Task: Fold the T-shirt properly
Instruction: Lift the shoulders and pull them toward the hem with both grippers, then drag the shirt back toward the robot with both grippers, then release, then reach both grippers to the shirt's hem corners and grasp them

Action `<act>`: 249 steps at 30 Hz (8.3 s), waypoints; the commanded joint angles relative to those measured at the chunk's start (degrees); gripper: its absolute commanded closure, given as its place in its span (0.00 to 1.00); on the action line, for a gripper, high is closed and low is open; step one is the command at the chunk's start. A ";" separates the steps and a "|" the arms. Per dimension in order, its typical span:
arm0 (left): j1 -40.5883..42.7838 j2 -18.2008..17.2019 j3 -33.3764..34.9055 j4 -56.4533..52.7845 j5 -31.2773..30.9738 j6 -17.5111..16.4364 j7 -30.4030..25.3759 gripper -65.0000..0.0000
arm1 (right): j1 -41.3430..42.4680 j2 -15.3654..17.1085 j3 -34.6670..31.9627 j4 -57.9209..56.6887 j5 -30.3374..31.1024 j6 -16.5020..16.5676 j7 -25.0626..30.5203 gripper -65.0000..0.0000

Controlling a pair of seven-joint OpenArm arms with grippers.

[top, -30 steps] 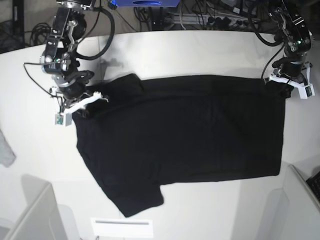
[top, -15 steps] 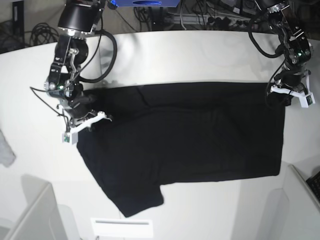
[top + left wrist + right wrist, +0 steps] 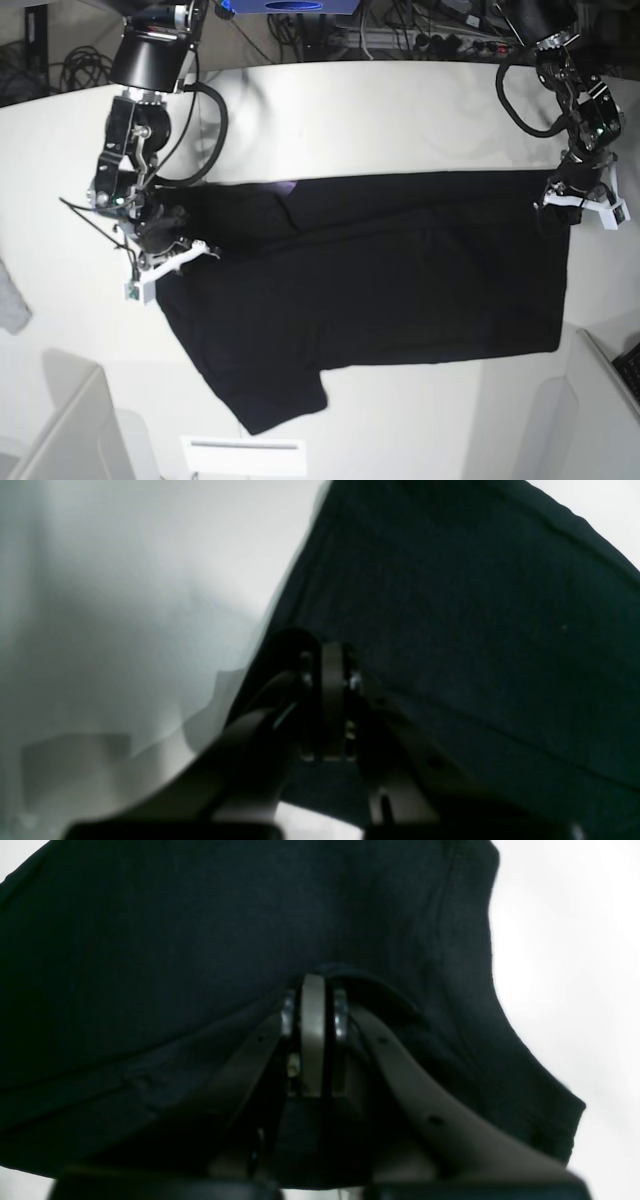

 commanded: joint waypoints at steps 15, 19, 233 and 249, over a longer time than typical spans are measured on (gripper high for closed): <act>-2.10 -0.97 -0.48 -0.95 -0.36 -0.05 -1.35 0.87 | 1.99 0.18 0.33 -2.38 0.42 0.07 2.93 1.00; -3.60 -1.76 -0.75 -0.95 -0.80 -0.05 -1.44 0.59 | 1.64 0.88 0.42 -2.29 0.42 -0.01 5.83 0.62; -3.33 -17.50 -7.60 -5.43 6.76 -5.15 -1.44 0.33 | 30.21 13.89 -42.57 -51.52 20.37 -10.83 28.95 0.60; -18.98 -17.58 7.34 -23.98 7.37 -4.98 -1.88 0.33 | 30.13 13.81 -42.30 -51.52 20.55 -11.27 28.95 1.00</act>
